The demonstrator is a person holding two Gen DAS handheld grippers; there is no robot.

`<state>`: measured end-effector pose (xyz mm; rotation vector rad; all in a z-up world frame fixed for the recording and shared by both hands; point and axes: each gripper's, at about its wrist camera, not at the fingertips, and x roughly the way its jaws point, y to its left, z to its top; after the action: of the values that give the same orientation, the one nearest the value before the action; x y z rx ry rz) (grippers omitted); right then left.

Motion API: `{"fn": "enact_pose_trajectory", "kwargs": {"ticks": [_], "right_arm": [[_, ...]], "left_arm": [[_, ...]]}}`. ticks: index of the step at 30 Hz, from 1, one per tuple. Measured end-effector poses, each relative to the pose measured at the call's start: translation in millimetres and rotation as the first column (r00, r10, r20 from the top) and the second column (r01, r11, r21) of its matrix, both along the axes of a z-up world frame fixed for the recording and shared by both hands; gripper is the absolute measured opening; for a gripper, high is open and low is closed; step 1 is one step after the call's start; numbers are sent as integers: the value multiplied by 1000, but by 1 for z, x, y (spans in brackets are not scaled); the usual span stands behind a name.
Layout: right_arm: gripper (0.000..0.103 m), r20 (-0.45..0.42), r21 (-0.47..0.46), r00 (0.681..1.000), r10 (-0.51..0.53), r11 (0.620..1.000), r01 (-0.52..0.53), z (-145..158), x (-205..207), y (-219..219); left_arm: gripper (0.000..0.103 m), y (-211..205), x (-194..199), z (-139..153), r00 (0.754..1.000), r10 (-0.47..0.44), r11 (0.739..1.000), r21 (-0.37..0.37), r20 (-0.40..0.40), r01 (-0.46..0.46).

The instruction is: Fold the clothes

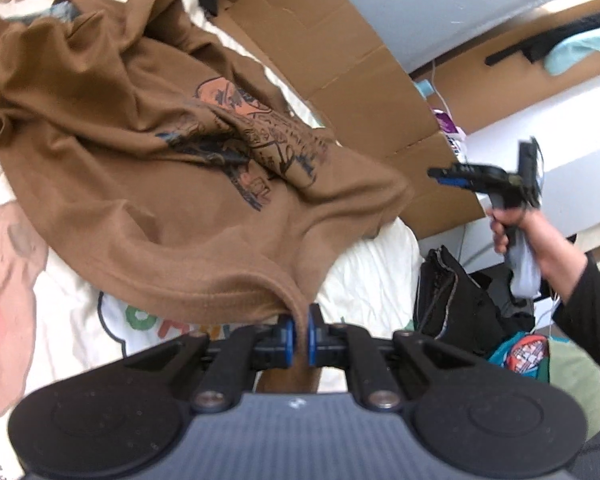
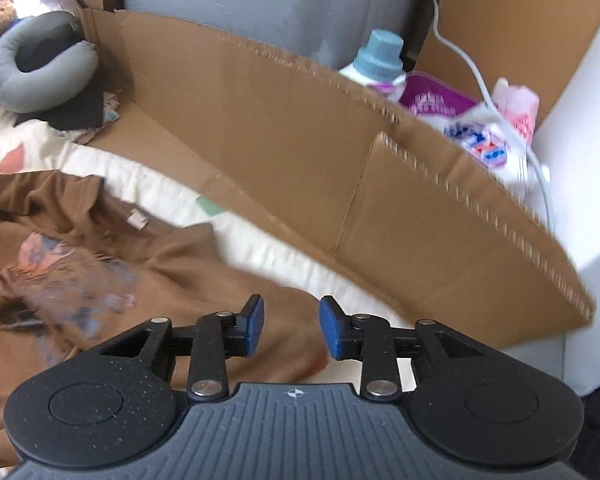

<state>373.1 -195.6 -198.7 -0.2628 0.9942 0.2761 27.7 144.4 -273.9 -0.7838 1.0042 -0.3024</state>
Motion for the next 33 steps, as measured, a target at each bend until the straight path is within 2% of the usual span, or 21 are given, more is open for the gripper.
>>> {"fn": "enact_pose_trajectory", "kwargs": {"ticks": [7,14,20,23,27,30,33], "right_arm": [[42,-28,143,999,-28,989,32,-5,-65,-14],[43,-151,342,988,-43,935,93,-36,-131,-27],[48,-261,530,965,-34,830,173,-72,-178,-23],[55,-296,573,954,35,806,148,-91,-197,-7],[56,-388,641,912,131,749,165,-120,-215,16],[56,-450,686,881,147,689,235,-139,-224,25],[56,-485,712,857,176,649,270,-153,-231,39]], "left_arm": [[7,-3,1,4,1000,12,1000,-26,-4,-12],[7,-3,7,-5,999,-1,999,-41,-33,0],[7,7,5,-23,995,11,998,-59,-104,-17],[7,11,4,-33,990,32,995,-90,-138,-44],[7,11,4,-41,987,38,992,-113,-154,-55],[7,13,1,-45,985,49,987,-141,-168,-73],[7,16,-1,-50,982,53,982,-167,-181,-83]]}}
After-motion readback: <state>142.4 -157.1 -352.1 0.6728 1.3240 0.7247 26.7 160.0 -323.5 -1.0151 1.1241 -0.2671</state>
